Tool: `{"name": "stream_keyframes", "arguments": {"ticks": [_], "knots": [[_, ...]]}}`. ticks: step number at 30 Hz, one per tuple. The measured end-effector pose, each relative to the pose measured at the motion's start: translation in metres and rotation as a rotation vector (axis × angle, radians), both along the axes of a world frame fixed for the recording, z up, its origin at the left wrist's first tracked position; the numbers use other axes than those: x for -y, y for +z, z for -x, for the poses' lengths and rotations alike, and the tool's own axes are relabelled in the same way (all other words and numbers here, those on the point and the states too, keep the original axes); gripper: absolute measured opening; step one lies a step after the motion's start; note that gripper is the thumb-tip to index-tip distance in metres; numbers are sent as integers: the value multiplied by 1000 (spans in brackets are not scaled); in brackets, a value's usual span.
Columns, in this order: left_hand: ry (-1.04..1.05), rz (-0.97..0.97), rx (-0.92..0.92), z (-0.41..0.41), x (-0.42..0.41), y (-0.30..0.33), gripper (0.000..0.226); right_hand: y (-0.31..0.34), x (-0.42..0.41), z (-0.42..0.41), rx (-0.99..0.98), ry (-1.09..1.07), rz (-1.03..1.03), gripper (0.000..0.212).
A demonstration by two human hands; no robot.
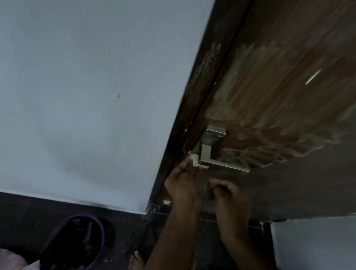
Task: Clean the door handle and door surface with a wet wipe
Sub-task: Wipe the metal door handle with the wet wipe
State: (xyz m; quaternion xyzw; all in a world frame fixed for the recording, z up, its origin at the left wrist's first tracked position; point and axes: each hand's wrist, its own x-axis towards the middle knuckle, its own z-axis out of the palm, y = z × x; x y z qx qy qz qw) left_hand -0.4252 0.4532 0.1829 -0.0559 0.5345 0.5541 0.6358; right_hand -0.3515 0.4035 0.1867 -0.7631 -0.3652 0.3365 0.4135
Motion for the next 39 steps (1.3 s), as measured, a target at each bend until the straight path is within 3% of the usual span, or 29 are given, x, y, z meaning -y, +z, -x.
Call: {"name": "stream_keyframes", "arguments": {"ticks": [3,7,10,17,24,27,33,39], "knots": [[-62,20,22,-4,3,2,19,3,-3,-4,-49,-54,-6,23],[28,-35,12,2,5,7,19,6,-4,-2,-73,-65,-15,26],[101,-142,-176,8,4,10,19,10,-2,2,-61,-20,-3,26],[-6,-304,-669,13,6,16,30,32,-2,15,24,146,-18,34],[-16,-521,-1067,13,12,11,25,68,-5,20,132,260,-253,38],[-35,-501,-1069,13,14,10,32,71,-7,20,134,271,-264,40],[-36,-713,-1199,18,3,24,26,77,-7,19,152,264,-286,43],[-82,-579,-1116,21,15,18,36,76,-7,16,115,241,-282,33]]}}
